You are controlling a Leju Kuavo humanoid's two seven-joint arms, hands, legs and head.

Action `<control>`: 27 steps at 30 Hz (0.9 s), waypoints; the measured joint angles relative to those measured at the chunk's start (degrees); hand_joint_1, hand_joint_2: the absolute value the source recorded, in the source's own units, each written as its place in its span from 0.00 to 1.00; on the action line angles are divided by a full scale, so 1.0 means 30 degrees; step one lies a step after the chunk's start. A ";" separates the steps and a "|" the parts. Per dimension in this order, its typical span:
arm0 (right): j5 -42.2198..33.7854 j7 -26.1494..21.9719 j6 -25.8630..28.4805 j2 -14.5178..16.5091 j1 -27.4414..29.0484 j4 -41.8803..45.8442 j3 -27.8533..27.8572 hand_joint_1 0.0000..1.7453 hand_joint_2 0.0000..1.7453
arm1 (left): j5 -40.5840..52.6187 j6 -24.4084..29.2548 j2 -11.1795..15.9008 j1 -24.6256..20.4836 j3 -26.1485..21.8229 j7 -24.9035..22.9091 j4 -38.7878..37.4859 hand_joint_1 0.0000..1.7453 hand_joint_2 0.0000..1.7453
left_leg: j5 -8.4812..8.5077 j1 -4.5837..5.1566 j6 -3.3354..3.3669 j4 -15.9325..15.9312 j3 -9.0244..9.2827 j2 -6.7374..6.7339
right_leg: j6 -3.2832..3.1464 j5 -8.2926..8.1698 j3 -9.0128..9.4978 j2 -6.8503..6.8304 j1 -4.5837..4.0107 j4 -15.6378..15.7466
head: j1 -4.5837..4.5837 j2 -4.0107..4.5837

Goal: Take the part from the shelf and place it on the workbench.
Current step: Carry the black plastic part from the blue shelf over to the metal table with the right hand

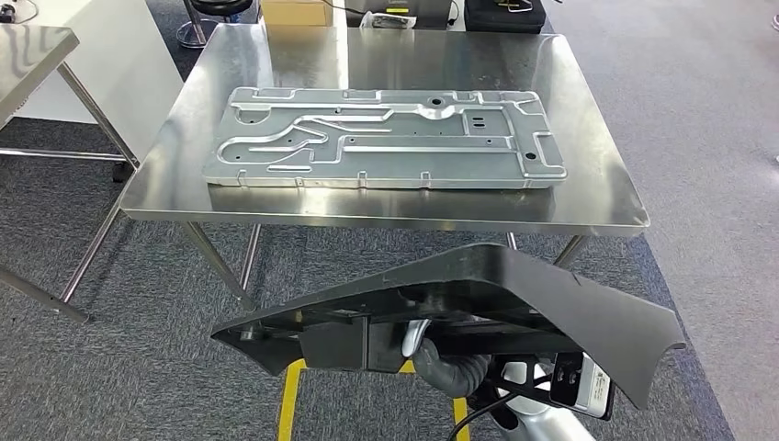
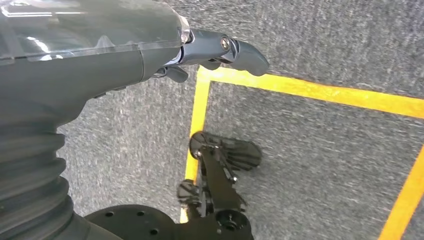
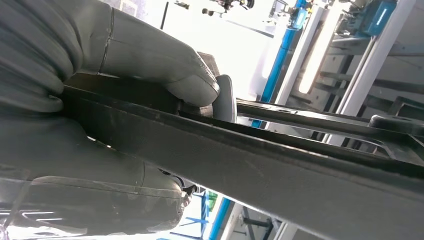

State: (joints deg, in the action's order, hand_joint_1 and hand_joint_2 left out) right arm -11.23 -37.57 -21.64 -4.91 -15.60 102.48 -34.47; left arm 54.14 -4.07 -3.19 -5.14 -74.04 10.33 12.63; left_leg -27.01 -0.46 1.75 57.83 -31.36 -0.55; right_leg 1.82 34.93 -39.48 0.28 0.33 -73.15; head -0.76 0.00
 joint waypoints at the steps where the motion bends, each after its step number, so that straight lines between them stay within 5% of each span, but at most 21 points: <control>1: 0.0060 -0.0002 -0.0036 0.0005 0.0029 0.0000 0.0007 1.00 1.00 | -0.0009 0.0000 0.0000 0.0007 -0.0002 0.0005 0.0000 0.00 1.00 | -0.0199 0.0009 -0.0034 -0.0004 0.0288 -0.0014 | -0.0066 -0.0721 0.0087 -0.0015 -0.0010 0.0840 | 0.0000 0.0000; 3: 0.0301 -0.0004 -0.0049 0.0016 0.0077 0.0016 0.0073 1.00 1.00 | -0.0026 0.0000 -0.0022 -0.0001 -0.0004 0.0024 -0.0005 0.00 1.00 | -0.0605 0.0036 -0.0150 -0.0022 0.0811 -0.0035 | -0.0325 -0.2632 0.0661 -0.0135 -0.0118 0.3300 | -0.0004 0.0000; 5: 0.0525 -0.0002 -0.0047 0.0040 0.0159 0.0036 0.0178 1.00 1.00 | -0.0037 0.0000 -0.0055 -0.0035 -0.0004 0.0044 -0.0016 0.00 1.00 | -0.0911 0.0061 -0.0343 -0.0107 0.1110 -0.0061 | -0.0565 -0.3594 0.0994 -0.0227 -0.0277 0.4706 | 0.0008 0.0000; 9: 0.0694 -0.0007 -0.0184 0.0193 0.0218 0.0124 0.0333 1.00 1.00 | -0.0074 0.0000 -0.0033 -0.0058 -0.0004 0.0091 -0.0024 0.00 1.00 | -0.1013 0.0062 -0.0768 0.0498 0.1265 -0.0036 | -0.0982 -0.3511 0.1560 -0.0056 -0.0201 0.5175 | 0.0015 0.0000; 11: 0.0714 -0.0007 -0.0317 0.0322 0.0211 0.0155 0.0390 1.00 1.00 | -0.0114 -0.0002 -0.0018 -0.0091 -0.0005 0.0109 -0.0027 0.00 1.00 | -0.1606 -0.0004 -0.0915 0.2306 0.0295 0.0016 | -0.1157 -0.3319 0.1969 -0.0024 -0.0144 0.5316 | 0.0013 0.0000; 14: 0.0720 -0.0007 -0.0366 0.0410 0.0258 0.0155 0.0450 1.00 1.00 | -0.0137 0.0000 -0.0002 -0.0037 -0.0011 0.0113 -0.0029 0.00 1.00 | -0.2859 -0.0069 -0.1097 0.5306 -0.1934 0.0029 | -0.1216 -0.2896 0.2412 0.0105 -0.0150 0.5326 | 0.0009 0.0000; 16: 0.0719 -0.0007 -0.0373 0.0430 0.0280 0.0155 0.0472 1.00 1.00 | -0.0138 0.0000 0.0011 0.0008 -0.0011 0.0113 -0.0029 0.00 1.00 | -0.2104 -0.0085 -0.1112 0.4632 -0.2286 0.0028 | -0.1154 -0.2565 0.2850 0.0213 -0.0132 0.5323 | 0.0007 0.0000; 18: 0.0718 -0.0007 -0.0381 0.0454 0.0276 0.0151 0.0477 1.00 1.00 | -0.0148 0.0000 0.0037 0.0033 -0.0013 0.0113 -0.0029 0.00 1.00 | -0.0134 -0.0082 -0.1055 0.2120 -0.1748 0.0040 | -0.1032 -0.2171 0.3352 0.0255 -0.0120 0.5306 | 0.0011 0.0000; 20: 0.0700 -0.0007 -0.0410 0.0481 0.0257 0.0140 0.0486 1.00 1.00 | -0.0177 0.0004 0.0057 0.0029 -0.0024 0.0117 -0.0029 0.00 1.00 | 0.0859 0.0004 -0.0858 0.0458 -0.1365 0.0062 | -0.0839 -0.1877 0.3557 0.0296 -0.0143 0.5284 | 0.0011 0.0000; 24: 0.0685 -0.0005 -0.0563 0.0585 0.0181 0.0213 0.0526 1.00 1.00 | -0.0248 0.0007 0.0058 0.0029 -0.0042 0.0151 -0.0029 0.00 1.00 | 0.0833 -0.0004 -0.0345 0.0079 -0.1066 0.0100 | -0.0456 -0.1676 0.3482 0.0265 -0.0181 0.4828 | 0.0013 0.0000; 27: 0.0703 -0.0007 -0.0597 0.0625 0.0087 0.0417 0.0617 1.00 1.00 | -0.0262 0.0007 0.0055 -0.0008 -0.0067 0.0171 -0.0029 0.00 1.00 | 0.0614 -0.0050 -0.0107 -0.0081 -0.0625 0.0107 | -0.0168 -0.0859 0.1811 0.0102 -0.0087 0.2054 | 0.0015 0.0000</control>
State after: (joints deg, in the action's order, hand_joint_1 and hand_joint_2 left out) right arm -9.12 -37.59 -23.44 -3.04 -15.34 103.73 -32.62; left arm 53.35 -4.04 -3.03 -5.16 -74.24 10.84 12.55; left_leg -25.17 -0.61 1.43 57.59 -33.24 -0.23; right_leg 1.31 32.35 -34.05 0.59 0.06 -66.99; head -0.72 0.00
